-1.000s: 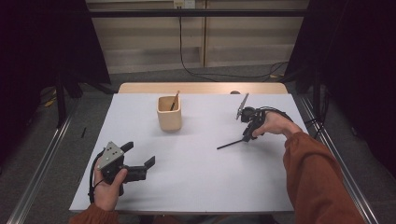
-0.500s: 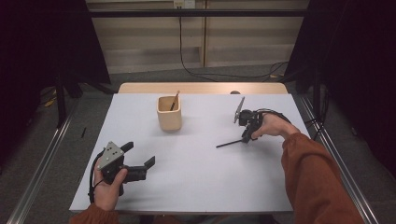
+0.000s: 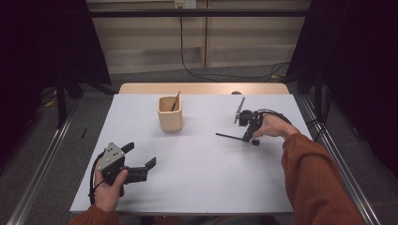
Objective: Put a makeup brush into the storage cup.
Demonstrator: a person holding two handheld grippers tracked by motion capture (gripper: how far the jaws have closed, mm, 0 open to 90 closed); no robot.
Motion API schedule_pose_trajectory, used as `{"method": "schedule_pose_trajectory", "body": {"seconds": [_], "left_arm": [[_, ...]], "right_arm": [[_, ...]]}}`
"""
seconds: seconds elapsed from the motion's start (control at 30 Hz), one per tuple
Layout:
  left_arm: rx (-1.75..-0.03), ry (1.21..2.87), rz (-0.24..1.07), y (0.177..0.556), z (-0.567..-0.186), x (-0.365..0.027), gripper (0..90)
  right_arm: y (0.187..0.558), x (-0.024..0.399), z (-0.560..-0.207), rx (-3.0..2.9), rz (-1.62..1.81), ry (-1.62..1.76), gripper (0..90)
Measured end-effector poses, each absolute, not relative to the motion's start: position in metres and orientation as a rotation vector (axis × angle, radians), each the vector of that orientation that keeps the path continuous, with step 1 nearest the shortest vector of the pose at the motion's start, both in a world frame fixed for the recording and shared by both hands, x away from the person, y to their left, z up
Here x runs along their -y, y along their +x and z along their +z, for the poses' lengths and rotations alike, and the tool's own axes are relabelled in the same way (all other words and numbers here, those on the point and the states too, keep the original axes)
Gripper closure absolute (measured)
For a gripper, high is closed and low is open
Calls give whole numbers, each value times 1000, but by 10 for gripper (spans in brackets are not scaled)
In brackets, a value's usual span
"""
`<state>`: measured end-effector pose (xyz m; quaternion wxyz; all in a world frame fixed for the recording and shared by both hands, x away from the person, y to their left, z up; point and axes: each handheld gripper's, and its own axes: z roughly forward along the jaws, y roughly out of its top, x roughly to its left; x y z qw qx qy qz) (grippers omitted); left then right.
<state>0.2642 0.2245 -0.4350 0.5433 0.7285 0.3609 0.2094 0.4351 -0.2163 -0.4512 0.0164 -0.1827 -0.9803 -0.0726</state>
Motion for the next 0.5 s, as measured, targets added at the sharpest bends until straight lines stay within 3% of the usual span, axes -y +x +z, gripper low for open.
{"method": "schedule_pose_trajectory", "body": {"seconds": [0.5], "left_arm": [[-861, 1727, 501, 265, -435, -226, 16]], "right_arm": [[435, 225, -450, 2999, -280, -679, 857]]}}
